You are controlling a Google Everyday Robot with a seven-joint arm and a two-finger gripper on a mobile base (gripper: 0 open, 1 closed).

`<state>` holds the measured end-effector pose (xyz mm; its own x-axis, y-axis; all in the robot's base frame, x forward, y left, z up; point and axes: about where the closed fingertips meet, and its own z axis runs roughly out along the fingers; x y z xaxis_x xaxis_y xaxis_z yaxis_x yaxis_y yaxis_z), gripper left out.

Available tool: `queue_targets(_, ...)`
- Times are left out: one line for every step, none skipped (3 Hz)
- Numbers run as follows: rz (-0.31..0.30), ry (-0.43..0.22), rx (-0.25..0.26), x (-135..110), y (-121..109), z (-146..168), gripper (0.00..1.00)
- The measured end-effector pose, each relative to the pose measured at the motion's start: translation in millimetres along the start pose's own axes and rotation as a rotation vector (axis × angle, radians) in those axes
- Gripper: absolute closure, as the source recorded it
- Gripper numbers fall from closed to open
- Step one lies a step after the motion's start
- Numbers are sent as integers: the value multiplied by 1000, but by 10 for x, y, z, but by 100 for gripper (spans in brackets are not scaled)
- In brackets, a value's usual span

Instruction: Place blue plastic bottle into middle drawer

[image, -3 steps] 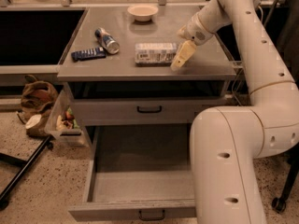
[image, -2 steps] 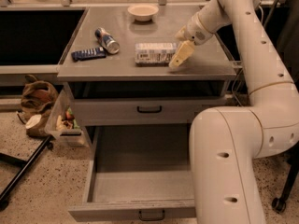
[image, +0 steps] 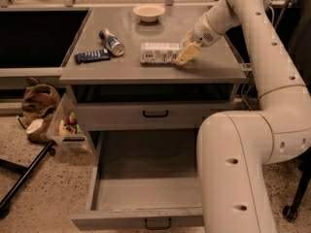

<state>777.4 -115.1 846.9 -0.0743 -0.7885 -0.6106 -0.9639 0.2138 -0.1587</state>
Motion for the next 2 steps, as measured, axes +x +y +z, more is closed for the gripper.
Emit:
queue_targets(-15,-6,8,-60,68,-194,88)
queue_targets(-63,-56,133,-85,115,-870,100)
